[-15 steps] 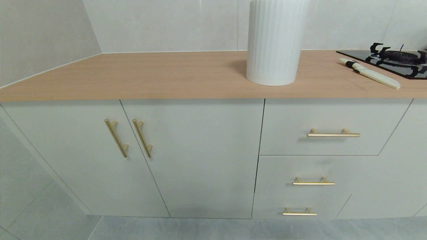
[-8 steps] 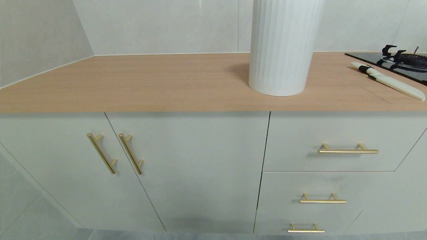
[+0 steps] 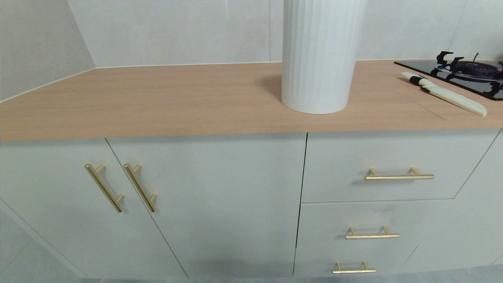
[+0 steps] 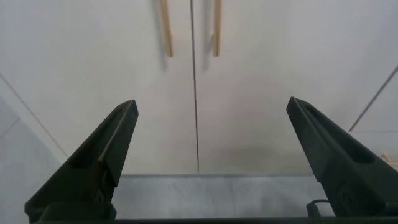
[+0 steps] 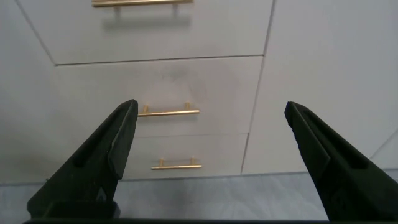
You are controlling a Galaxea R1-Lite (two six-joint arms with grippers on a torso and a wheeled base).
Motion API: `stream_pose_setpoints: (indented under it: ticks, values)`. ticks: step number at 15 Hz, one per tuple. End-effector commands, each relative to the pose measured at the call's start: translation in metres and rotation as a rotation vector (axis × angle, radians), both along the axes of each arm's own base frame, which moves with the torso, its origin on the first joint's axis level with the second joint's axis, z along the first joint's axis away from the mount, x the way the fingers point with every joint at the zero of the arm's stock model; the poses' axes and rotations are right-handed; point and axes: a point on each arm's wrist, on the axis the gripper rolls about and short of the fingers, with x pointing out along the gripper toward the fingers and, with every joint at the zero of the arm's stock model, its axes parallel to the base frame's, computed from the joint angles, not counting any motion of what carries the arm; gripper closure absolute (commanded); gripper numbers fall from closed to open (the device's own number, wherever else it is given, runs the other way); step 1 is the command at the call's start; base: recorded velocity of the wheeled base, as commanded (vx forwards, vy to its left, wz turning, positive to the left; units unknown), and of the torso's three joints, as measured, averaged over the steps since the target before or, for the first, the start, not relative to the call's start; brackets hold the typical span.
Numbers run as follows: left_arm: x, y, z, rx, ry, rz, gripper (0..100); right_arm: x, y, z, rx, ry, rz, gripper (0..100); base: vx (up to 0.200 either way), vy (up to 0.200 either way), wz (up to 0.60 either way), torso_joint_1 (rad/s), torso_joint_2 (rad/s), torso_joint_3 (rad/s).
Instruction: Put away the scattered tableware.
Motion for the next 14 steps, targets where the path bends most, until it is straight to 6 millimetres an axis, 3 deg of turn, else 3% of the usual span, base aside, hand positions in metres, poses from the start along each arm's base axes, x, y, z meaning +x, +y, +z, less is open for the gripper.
stream_pose_setpoints:
  ticks: [1,9,14]
  values:
    - [0.0001,0.0,0.0,0.0,0.002,0.0,0,0.0001,0.0,0.0001,0.0,0.001,-0.001,0,0.0,0.0,0.0,0.0,0.0,0.0]
    - [0.0001,0.0,0.0,0.0,0.002,0.0,0,0.0001,0.0,0.0001,0.0,0.001,-0.001,0,0.0,0.0,0.0,0.0,0.0,0.0]
    - [0.0001,0.0,0.0,0.0,0.002,0.0,0,0.0001,0.0,0.0001,0.0,0.001,-0.001,0,0.0,-0.2,0.0,0.002,0.0,0.001]
